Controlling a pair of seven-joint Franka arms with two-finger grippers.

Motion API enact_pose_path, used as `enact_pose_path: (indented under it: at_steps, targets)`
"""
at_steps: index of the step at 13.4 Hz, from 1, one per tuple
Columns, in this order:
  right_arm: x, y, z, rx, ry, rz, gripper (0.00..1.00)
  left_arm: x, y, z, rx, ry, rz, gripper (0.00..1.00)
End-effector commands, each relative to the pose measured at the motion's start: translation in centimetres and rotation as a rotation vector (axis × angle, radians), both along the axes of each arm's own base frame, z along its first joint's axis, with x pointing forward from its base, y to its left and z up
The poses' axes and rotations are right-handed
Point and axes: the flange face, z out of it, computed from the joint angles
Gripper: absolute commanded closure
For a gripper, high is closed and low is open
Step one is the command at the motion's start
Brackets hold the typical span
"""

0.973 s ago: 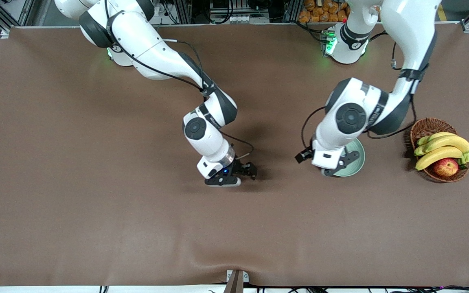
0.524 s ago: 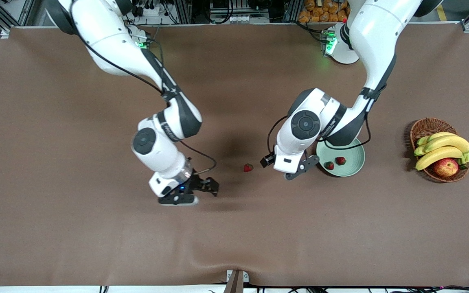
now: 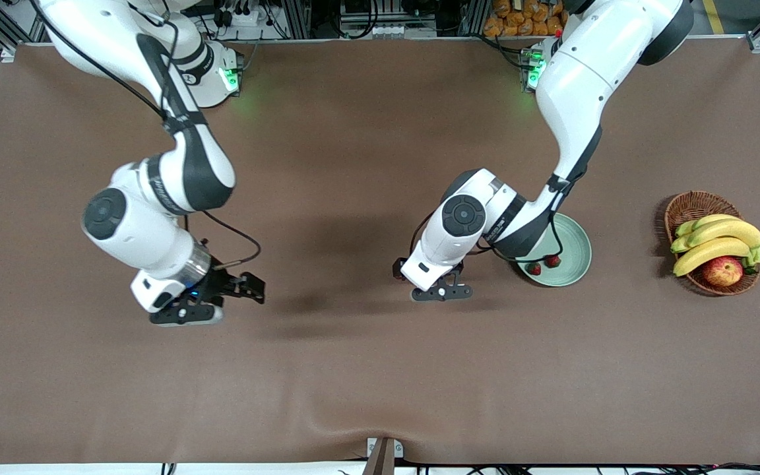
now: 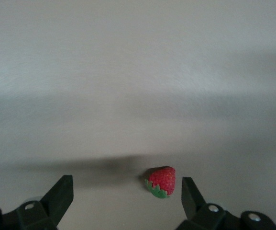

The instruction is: Collect all strawberries into plate

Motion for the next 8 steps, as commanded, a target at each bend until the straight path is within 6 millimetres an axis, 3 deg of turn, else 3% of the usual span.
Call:
enact_pose_path:
  at_steps: [1, 3, 4, 5, 8]
  targets:
    - [-1.9, -4.5, 3.6, -0.077, 0.026, 0.034, 0.00, -0.5, -1.7, -0.9, 0.005, -0.026, -0.092, 0.00]
    - [-3.9, -9.9, 8.2, -0.097, 0.051, 0.048, 0.00, -1.3, -2.7, -2.2, 0.004, -0.023, -0.143, 0.01]
    - [-4.6, -12.2, 9.5, -0.098, 0.069, 0.066, 0.00, -1.3, -2.8, -2.8, -0.010, -0.035, -0.159, 0.03]
    - [-5.2, -14.0, 10.5, -0.100, 0.081, 0.072, 0.00, -1.4, -3.1, -3.5, -0.022, -0.043, -0.168, 0.04]
    - [-7.7, -18.5, 14.4, -0.186, 0.115, 0.096, 0.00, -2.3, -3.9, -4.8, 0.017, -0.058, -0.221, 0.21]
